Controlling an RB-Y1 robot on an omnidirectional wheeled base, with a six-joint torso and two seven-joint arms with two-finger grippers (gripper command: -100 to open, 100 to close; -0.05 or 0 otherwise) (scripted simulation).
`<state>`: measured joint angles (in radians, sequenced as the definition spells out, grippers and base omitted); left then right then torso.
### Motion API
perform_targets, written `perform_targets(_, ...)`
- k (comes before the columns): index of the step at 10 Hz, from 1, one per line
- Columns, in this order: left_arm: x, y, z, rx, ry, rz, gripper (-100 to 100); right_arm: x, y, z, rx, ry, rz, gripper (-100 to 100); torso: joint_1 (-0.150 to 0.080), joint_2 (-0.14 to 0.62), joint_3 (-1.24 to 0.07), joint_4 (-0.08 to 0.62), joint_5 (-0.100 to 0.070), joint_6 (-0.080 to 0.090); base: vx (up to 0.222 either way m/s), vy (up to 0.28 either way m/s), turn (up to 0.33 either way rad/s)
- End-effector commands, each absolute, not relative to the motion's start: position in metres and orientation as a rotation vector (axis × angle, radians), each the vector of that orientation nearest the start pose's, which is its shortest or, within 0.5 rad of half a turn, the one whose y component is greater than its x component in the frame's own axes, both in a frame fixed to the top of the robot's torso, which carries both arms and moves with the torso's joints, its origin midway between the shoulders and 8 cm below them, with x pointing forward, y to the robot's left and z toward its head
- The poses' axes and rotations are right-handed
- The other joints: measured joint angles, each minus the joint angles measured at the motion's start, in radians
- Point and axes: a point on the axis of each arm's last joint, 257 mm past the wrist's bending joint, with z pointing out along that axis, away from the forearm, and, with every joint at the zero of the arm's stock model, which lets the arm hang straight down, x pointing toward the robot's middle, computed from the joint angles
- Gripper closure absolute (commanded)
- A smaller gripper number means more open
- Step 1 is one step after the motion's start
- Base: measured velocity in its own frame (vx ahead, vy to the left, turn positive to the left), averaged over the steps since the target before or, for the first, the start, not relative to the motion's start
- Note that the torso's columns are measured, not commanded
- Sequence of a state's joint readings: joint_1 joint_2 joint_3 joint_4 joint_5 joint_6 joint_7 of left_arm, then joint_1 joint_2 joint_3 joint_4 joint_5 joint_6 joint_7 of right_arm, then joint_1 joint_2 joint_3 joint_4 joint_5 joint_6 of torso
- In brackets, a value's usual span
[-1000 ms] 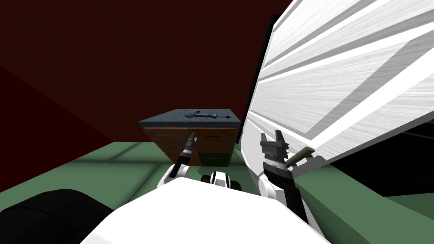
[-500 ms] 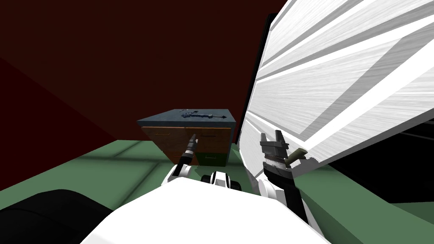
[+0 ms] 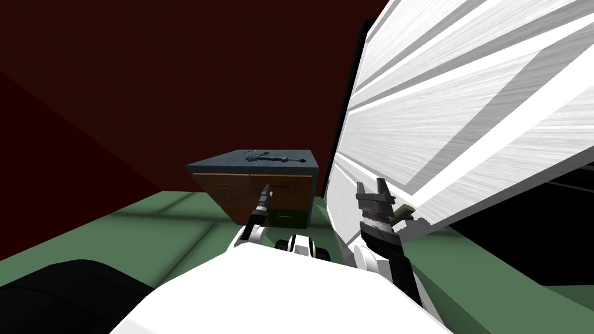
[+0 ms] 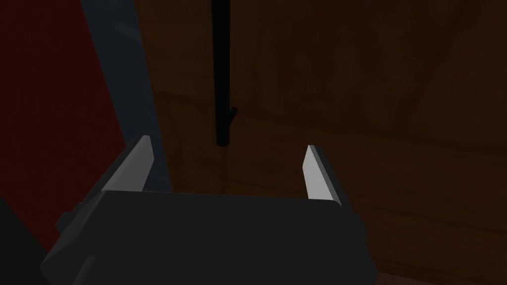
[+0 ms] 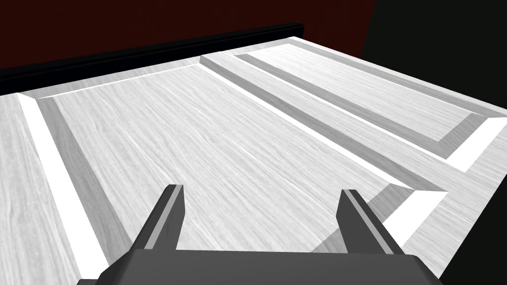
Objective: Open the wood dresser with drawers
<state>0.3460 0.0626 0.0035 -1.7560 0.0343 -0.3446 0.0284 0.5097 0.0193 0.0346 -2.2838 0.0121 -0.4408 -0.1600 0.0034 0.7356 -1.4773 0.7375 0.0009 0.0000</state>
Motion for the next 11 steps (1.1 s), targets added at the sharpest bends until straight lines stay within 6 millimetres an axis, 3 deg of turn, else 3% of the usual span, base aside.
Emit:
perform_targets(1,0.438,0.29,-0.2,-1.083,1.003,-1.207,-100,0.354,-0.271,0.011,0.785,0.599,1.457,0,-0.002,-0.001,-0.001,-0.001,0.0,0.0,0.044,-0.004,0.0)
perform_targets(2,0.437,0.288,-0.207,-1.086,1.004,-1.209,100,0.354,-0.271,0.012,0.785,0.599,1.457,0,-0.003,0.003,0.001,0.0,-0.001,0.0,-0.055,0.019,0.019)
perform_targets(3,0.438,0.289,-0.204,-1.086,1.005,-1.207,100,0.354,-0.271,0.012,0.785,0.598,1.458,0,-0.002,0.008,0.005,0.002,-0.001,0.0,-0.037,0.013,0.013)
perform_targets(4,0.438,0.292,-0.197,-1.048,1.02,-1.203,-100,0.354,-0.271,0.012,0.785,0.598,1.458,0,-0.001,0.002,0.002,-0.002,0.001,0.001,-0.014,-0.01,-0.001)
perform_targets(8,0.437,0.289,-0.191,-1.069,1.009,-1.212,-100,0.354,-0.271,0.012,0.785,0.598,1.458,0,-0.01,0.002,0.001,0.0,-0.003,0.0,-0.008,-0.089,0.007)
perform_targets(11,0.437,0.288,-0.185,-1.077,1.002,-1.213,-100,0.354,-0.271,0.012,0.785,0.598,1.458,0,0.002,0.002,0.001,0.0,0.0,0.0,0.016,-0.035,-0.005)
